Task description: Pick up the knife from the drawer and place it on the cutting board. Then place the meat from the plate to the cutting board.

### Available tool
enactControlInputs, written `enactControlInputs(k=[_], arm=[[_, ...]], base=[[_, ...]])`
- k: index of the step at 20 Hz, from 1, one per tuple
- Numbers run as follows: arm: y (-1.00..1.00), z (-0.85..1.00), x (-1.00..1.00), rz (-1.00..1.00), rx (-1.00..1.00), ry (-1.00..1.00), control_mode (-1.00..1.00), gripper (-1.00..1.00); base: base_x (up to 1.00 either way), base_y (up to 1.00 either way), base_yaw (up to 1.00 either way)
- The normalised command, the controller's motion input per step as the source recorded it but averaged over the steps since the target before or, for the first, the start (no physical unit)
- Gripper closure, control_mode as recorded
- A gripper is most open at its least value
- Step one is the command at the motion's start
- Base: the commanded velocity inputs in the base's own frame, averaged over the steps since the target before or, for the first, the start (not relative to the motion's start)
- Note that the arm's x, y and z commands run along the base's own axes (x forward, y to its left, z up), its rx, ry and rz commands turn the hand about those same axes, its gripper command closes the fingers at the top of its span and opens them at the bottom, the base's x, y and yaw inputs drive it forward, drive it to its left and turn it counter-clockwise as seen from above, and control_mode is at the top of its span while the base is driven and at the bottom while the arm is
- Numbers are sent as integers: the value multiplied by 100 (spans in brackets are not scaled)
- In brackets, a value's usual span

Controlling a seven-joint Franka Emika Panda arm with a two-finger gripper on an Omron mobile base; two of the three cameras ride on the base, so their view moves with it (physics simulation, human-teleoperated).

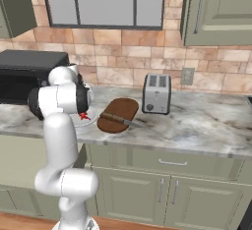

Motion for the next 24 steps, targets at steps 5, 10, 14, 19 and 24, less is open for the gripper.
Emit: enactControlInputs(k=[5, 10, 14, 19, 24], arm=[[0, -21, 24, 27, 4, 0, -100, -100], [0, -18, 8, 11, 0, 0, -100, -100], [1, -17, 0, 7, 0, 0, -100, -100], [0, -9, 0, 4, 0, 0, -100, -100], [3, -9, 0, 3, 0, 0, -100, -100]], base=[[0, 0, 0], [0, 0, 0], [0, 0, 0], [0, 0, 0], [0, 0, 0]])
